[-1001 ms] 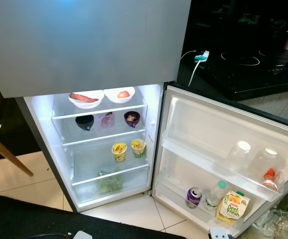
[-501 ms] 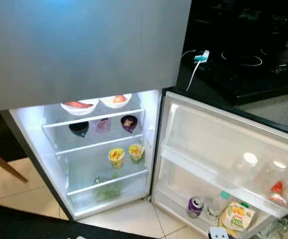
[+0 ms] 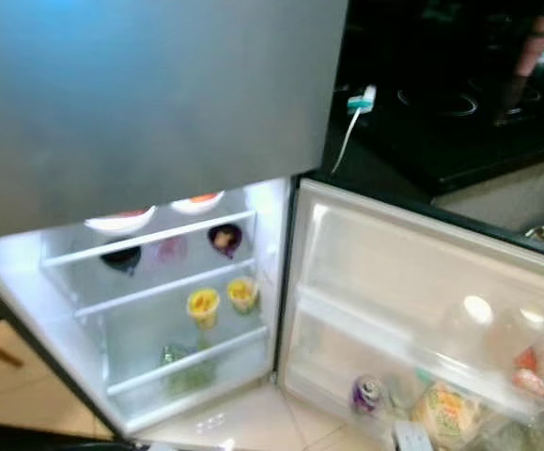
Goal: Restocking fridge
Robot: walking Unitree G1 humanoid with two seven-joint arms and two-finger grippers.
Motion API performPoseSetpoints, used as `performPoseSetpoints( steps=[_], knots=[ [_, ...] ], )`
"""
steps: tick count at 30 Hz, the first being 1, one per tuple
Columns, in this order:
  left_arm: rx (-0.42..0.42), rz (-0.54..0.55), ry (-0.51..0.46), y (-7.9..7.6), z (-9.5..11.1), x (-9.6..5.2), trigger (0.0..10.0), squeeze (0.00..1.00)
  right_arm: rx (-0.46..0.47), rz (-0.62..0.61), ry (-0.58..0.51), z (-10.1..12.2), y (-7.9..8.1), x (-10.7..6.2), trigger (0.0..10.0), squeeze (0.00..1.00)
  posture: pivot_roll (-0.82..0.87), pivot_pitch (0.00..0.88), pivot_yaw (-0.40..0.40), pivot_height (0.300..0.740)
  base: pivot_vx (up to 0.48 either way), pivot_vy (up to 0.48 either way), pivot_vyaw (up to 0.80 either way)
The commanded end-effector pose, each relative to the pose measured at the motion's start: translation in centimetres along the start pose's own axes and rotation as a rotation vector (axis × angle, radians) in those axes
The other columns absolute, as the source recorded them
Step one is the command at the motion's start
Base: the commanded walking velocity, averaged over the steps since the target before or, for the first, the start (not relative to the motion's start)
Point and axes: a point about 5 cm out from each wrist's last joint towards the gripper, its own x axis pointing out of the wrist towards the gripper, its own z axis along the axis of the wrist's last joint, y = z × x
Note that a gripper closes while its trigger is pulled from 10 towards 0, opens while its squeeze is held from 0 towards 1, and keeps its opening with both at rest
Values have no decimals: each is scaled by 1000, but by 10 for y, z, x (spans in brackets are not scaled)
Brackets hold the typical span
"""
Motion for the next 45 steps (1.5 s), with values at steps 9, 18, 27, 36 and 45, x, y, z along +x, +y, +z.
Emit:
performPoseSetpoints(
  steps=[9, 18, 27, 36, 45],
  knots=[
    [-52, -18, 57, -4, -19, -4, 10000, 0, -13, 31, -60, 16, 9, 5, 10000, 0, -39, 0, -50, 740, 55, 0, 0],
    [-57, -45, 46, -6, -16, -3, 10000, 0, -40, 65, -125, 36, 13, 8, 10000, 0, -40, 0, -50, 740, 0, -311, 0],
    [-71, -38, 35, -5, -15, -3, 10000, 0, -75, 93, -191, 60, 16, 9, 10000, 0, -41, 0, -52, 740, 0, 0, 0],
    [-78, -55, 27, -8, -14, -2, 10000, 0, -130, 142, -241, 76, 23, 11, 10000, 0, -40, 0, -55, 740, 0, 0, 0],
    [-74, -61, 4, -7, -10, -2, 10000, 0, -217, 345, -401, 124, 49, 8, 10000, 0, -41, 0, -55, 740, 0, -252, 0]
  ],
)
